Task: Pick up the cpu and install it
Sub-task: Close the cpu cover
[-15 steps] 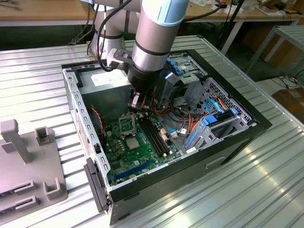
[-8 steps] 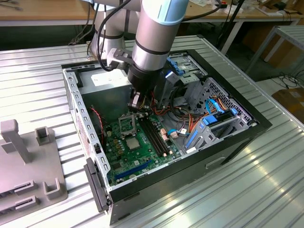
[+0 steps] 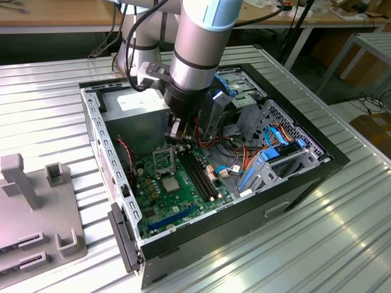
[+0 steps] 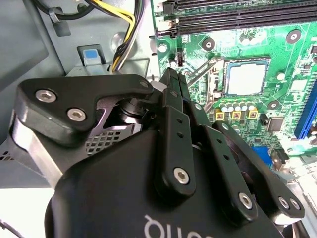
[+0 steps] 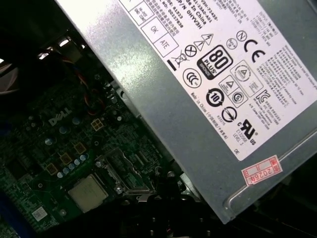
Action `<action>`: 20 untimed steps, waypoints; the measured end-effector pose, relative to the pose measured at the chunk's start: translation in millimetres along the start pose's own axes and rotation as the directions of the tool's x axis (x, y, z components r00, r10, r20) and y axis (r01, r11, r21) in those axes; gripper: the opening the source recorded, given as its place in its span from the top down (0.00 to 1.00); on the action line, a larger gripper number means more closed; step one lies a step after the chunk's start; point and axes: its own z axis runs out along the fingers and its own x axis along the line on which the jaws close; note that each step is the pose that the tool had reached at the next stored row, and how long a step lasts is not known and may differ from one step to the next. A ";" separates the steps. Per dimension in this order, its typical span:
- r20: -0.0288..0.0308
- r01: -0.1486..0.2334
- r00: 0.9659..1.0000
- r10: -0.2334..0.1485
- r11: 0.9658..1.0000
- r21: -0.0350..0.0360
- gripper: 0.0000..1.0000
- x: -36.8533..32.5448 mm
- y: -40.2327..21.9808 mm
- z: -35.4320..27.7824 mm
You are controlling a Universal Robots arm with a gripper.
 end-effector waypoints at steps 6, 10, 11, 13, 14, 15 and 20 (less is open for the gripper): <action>-0.005 0.016 1.000 -0.016 1.000 0.003 0.85 -0.1 0.1 -1.3; -0.010 0.030 1.000 -0.030 1.000 0.005 0.85 0.0 0.1 -2.4; -0.010 0.032 0.999 -0.032 0.999 0.006 0.85 0.0 0.1 -2.5; -0.011 0.037 0.999 -0.037 0.999 0.006 0.85 0.0 0.2 -2.6; -0.012 0.040 0.999 -0.040 0.999 0.006 0.85 0.0 0.2 -2.7; -0.013 0.043 0.999 -0.043 0.999 0.007 0.85 0.0 0.2 -2.8; -0.017 0.056 0.998 -0.056 0.998 0.009 0.85 0.0 0.3 -3.6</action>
